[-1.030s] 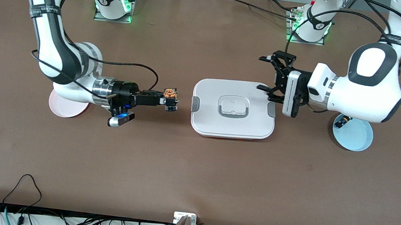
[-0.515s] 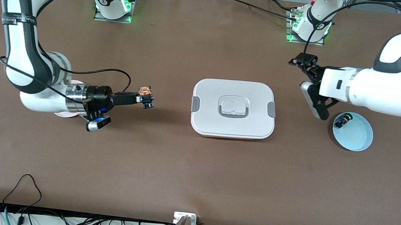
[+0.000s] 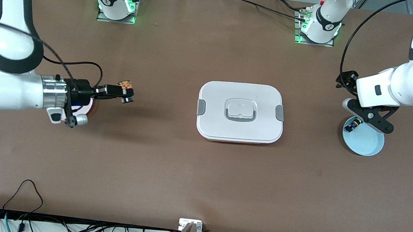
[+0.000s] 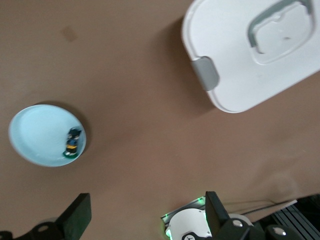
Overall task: Transfer orange switch to right arm and place
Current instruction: 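Move the switch with the right gripper over the white plate, then lower the switch onto the white plate and open the right gripper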
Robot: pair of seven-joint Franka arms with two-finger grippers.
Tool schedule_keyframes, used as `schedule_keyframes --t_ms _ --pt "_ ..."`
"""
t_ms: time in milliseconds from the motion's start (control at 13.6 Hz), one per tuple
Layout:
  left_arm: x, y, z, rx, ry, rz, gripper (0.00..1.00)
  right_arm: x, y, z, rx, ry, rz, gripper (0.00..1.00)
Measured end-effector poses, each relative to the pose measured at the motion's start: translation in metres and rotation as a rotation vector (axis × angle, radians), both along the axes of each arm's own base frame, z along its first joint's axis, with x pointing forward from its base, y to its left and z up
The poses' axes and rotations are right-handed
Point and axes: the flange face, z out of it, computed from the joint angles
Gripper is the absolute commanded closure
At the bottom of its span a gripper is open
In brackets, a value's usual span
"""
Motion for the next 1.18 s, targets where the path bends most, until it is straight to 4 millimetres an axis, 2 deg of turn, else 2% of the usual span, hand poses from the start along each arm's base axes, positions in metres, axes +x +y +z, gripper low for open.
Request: schedule_keyframes --t_ms 221,368,442,589,662,883,1177 --pt "-0.007 0.014 0.035 0.081 -0.137 0.152 0.0 -0.011 -0.027 0.024 -0.236 -0.113 0.085 1.0" --pt "-0.017 0.034 0.047 0.073 -0.197 0.289 0.0 -0.016 -0.047 0.024 -0.381 -0.193 0.106 1.0" --pt "-0.023 0.048 0.049 0.062 -0.215 0.332 0.0 -0.021 -0.057 0.018 -0.445 -0.221 0.115 1.0" --pt "-0.035 0.075 0.045 0.051 -0.246 0.382 0.0 -0.031 -0.074 -0.005 -0.561 -0.274 0.13 1.0" --pt "-0.04 0.082 0.042 0.051 -0.249 0.394 0.0 -0.036 -0.081 -0.019 -0.613 -0.313 0.133 1.0" --pt "-0.043 0.081 0.035 0.049 -0.254 0.392 0.0 -0.054 -0.104 -0.074 -0.703 -0.402 0.129 1.0" --pt "-0.042 0.076 0.033 0.048 -0.255 0.383 0.0 -0.066 -0.152 -0.141 -0.752 -0.407 0.086 1.0"
